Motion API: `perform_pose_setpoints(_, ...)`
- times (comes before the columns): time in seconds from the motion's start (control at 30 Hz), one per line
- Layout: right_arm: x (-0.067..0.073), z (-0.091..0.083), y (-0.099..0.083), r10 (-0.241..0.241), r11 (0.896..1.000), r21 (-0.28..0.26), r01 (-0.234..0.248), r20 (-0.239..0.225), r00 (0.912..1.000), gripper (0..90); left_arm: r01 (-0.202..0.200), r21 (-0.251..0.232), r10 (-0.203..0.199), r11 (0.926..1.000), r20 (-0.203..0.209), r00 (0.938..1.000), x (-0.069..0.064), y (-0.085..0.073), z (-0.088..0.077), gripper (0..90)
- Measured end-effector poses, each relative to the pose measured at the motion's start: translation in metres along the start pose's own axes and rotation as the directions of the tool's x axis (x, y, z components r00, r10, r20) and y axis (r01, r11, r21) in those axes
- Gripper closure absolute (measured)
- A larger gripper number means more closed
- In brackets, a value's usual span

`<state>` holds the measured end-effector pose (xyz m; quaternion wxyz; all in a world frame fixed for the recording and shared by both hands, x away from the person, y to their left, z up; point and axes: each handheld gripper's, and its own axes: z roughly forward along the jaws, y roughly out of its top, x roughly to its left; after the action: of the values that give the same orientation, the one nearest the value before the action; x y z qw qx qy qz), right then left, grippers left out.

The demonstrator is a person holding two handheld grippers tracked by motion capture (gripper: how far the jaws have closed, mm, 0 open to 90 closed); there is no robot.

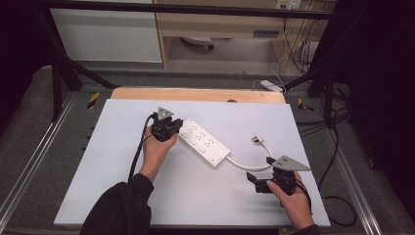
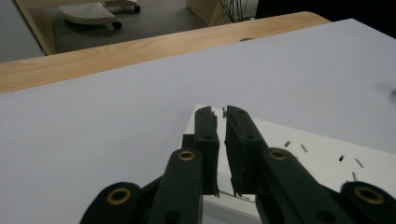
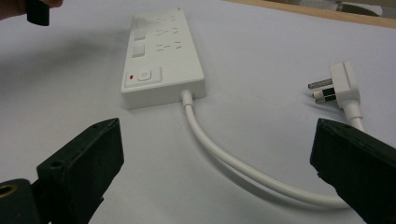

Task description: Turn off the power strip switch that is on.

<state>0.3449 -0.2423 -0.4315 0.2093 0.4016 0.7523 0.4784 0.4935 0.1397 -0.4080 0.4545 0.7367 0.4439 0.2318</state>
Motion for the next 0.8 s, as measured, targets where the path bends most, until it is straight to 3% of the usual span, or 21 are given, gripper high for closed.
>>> perform_pose_setpoints(0.2, 0.000, 0.000, 0.000, 0.000, 1.000, -0.001, 0.000, 0.000, 1.0000, 3.1, -0.008, -0.012, 0.008, 0.9999, 0.012, 0.9999, -0.001, 0.000, 0.000, 89.8)
perform_pose_setpoints(0.8, -0.001, -0.001, 0.000, 0.000, 1.000, 0.002, 0.000, 0.000, 1.0000, 3.2, 0.001, 0.036, -0.001, 0.9993, 0.019, 0.9998, 0.000, -0.006, 0.010, 90.0)
